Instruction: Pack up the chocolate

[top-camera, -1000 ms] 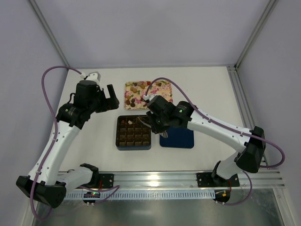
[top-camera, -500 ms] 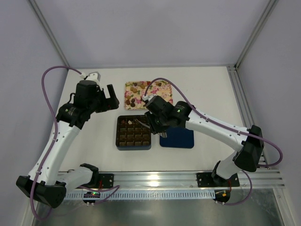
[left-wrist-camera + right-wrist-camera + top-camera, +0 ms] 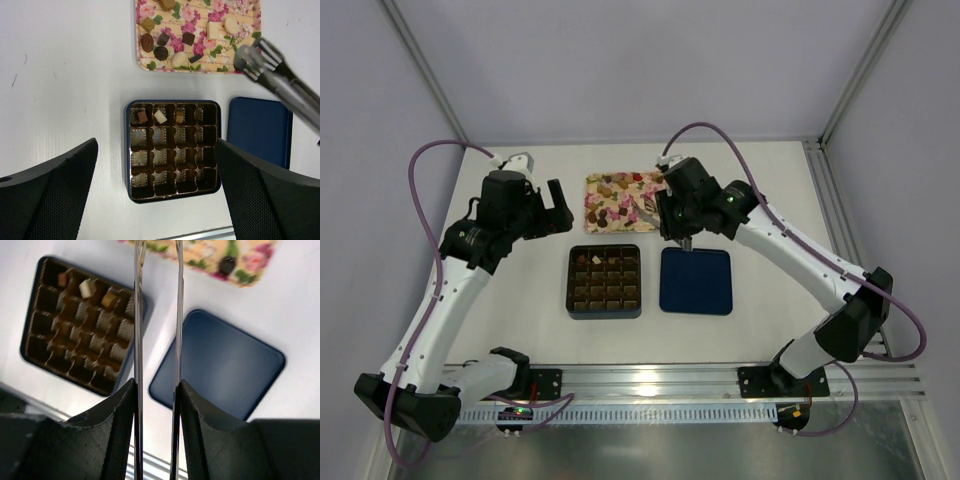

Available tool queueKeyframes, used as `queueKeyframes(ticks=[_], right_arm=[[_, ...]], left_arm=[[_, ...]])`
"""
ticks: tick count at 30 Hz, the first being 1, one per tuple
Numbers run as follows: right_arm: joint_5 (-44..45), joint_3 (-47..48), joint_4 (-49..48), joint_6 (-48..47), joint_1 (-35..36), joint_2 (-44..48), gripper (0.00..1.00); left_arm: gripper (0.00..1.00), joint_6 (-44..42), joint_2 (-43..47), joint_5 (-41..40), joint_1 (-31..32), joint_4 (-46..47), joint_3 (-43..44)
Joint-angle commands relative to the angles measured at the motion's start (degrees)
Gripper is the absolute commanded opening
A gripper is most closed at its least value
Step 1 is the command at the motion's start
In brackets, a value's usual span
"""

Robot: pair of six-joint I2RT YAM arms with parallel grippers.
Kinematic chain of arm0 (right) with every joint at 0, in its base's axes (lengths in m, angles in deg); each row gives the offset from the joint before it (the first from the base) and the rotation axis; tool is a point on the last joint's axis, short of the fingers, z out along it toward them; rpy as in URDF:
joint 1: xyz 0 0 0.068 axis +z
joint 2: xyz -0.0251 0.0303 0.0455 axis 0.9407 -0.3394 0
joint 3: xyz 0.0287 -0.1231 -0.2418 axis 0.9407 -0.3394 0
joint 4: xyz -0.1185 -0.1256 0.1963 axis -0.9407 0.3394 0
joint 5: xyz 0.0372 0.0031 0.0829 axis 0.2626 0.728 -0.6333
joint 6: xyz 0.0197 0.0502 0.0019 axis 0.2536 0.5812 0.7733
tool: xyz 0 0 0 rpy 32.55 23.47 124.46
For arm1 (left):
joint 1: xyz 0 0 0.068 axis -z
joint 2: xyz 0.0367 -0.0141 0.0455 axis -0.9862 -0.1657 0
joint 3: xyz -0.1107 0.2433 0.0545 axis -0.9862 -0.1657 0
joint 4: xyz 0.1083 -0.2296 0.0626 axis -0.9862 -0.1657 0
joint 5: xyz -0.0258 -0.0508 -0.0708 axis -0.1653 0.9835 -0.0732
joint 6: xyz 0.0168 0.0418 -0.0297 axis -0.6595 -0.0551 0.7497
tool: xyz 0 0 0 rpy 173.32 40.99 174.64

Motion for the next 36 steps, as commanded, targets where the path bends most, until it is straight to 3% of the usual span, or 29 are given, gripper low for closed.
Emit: queueKeyframes(ticks=[1, 6, 15, 36], right_arm=[[1.8, 3.1, -1.3, -3.2, -4.6, 0.2, 0.41], [1.0, 5.4, -3.2, -5.4, -10.8, -6.1, 0.41], [1.4, 15.4, -1.7, -7.9, -14.0, -18.3, 0.42], [-1.4, 14.2, -3.4, -7.5, -14.3, -23.1, 0.45]], left_arm=[[0.96, 0.0, -0.1, -0.5, 0.0, 0.8, 1.3], [0.96, 0.0, -0.2, -0.1, 0.0, 0.8, 1.5], [0.97, -0.2, 0.0, -0.2, 0.0, 0.7, 1.4], [0.96, 0.0, 0.2, 0.0, 0.0, 0.6, 1.2]])
